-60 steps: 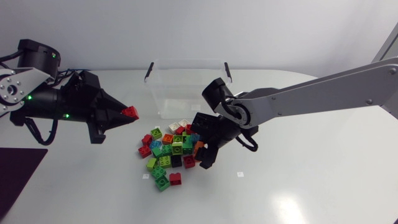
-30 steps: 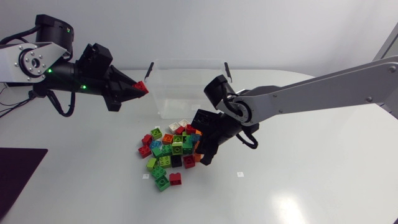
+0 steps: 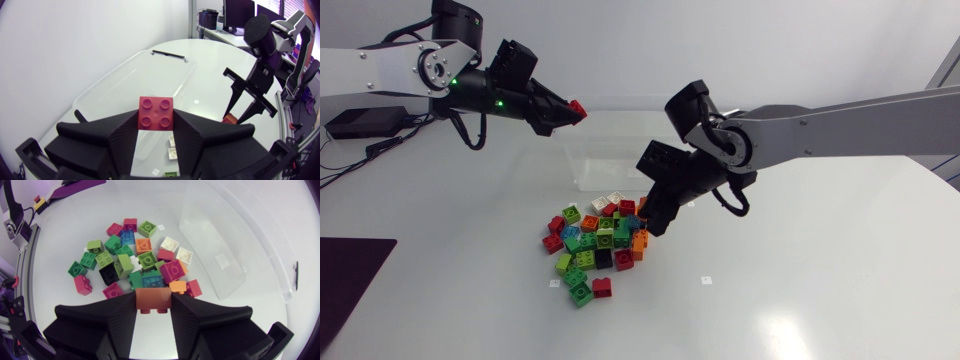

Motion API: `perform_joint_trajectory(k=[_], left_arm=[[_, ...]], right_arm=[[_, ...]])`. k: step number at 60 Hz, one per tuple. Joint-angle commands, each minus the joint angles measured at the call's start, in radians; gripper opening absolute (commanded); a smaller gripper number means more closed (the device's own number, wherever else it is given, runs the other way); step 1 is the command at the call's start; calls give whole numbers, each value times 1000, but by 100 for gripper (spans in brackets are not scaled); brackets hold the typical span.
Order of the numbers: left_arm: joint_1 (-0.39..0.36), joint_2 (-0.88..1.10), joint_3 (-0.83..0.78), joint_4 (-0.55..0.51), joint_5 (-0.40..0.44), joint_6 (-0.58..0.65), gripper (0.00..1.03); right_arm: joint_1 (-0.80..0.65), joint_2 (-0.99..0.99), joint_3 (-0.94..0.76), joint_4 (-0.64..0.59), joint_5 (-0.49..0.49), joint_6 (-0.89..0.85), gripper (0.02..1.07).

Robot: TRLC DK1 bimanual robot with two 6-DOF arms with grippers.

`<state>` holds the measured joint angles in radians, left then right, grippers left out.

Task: Place the duplo bricks in the container

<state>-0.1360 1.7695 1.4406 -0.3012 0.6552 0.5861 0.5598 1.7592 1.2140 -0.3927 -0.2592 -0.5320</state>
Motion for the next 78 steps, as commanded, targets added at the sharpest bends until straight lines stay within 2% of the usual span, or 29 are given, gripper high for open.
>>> perform_joint_trajectory(k=[1, 16, 18, 21, 24, 25, 26, 28, 29, 40, 55, 64, 78], left_arm=[[-4, 61, 61, 22, -3, -58, 30], [-24, 208, 204, 47, -95, -131, 33], [-27, 214, 211, 53, -104, -143, 36], [-31, 229, 228, 56, -118, -160, 49], [-43, 235, 233, 56, -152, -163, 71], [-43, 235, 233, 56, -154, -163, 73], [-47, 235, 230, 56, -160, -161, 86], [-48, 228, 221, 56, -164, -161, 98], [-47, 225, 218, 56, -167, -163, 99], [-14, 117, 138, 56, -181, -177, 99], [52, -102, -134, 43, -192, -121, 99], [61, -177, -290, 30, -238, -34, 98], [55, -183, -384, 16, -276, -3, 98]], right_arm=[[-21, -21, 42, -8, -3, 32, 28], [-74, -21, 117, 11, -2, 87, 28], [-80, -23, 125, 17, -2, 98, 28], [-90, -23, 140, 22, -2, 110, 28], [-101, -23, 153, 45, -2, 132, 28], [-101, -23, 156, 46, -2, 132, 28], [-103, -21, 160, 51, -2, 138, 28], [-109, -17, 176, 52, -2, 148, 28], [-110, -17, 179, 55, -2, 152, 28], [-118, 3, 245, 100, 3, 199, 28], [-121, 66, 349, 121, 28, 239, 28], [-133, 117, 407, 129, 41, 256, 28], [-138, 189, 466, 141, 71, 280, 28]])
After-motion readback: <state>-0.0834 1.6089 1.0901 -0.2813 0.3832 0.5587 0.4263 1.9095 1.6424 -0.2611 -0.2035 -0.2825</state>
